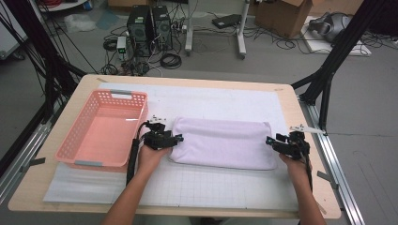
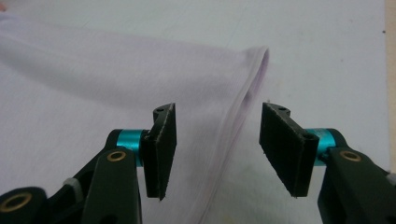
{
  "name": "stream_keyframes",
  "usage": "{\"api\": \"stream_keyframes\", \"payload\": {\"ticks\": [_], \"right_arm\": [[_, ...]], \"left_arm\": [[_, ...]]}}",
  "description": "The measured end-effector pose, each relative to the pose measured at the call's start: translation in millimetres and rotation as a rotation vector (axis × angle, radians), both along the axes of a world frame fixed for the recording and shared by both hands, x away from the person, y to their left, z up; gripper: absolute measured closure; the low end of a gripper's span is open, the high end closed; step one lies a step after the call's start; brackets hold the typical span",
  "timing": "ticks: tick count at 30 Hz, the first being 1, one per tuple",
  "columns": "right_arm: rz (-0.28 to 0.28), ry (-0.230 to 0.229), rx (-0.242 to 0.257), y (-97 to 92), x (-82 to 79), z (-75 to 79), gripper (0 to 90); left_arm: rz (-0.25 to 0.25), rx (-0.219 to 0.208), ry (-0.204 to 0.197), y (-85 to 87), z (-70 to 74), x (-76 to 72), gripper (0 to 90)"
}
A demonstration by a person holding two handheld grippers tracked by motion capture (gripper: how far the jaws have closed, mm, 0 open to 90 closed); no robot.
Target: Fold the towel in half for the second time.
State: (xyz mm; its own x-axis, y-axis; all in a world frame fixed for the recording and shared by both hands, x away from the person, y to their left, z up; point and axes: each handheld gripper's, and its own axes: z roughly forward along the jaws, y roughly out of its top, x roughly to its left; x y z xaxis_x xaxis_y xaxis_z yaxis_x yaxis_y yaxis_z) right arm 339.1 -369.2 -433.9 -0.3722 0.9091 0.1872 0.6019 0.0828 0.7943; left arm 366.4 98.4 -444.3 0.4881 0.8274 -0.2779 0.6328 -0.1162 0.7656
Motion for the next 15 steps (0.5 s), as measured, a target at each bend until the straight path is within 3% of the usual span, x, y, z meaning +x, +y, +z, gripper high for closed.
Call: {"api": "stream_keyframes", "payload": {"ticks": [2,5,11,13,15], "right_arm": [[0.016,0.003,0.010,-1.3,-8.6,-1.7,46.5],[0.026,-0.022,0.028,-5.0,-20.9,-0.9,48.0],[0.085,-0.046,0.054,-5.2,-47.8,7.6,53.6],[0.107,-0.037,0.038,-3.2,-55.7,6.5,54.1],[0.113,-0.005,0.031,-1.5,-61.9,2.3,54.3]], "left_arm": [[-0.030,0.012,-0.010,-0.6,2.1,-4.2,42.5],[-0.042,-0.016,-0.051,0.2,6.2,-13.5,42.8],[-0.095,-0.031,-0.078,1.0,10.2,-37.9,43.9],[-0.102,-0.031,-0.066,1.7,8.4,-45.8,44.6],[-0.110,-0.018,-0.028,4.0,3.4,-52.3,48.6]]}}
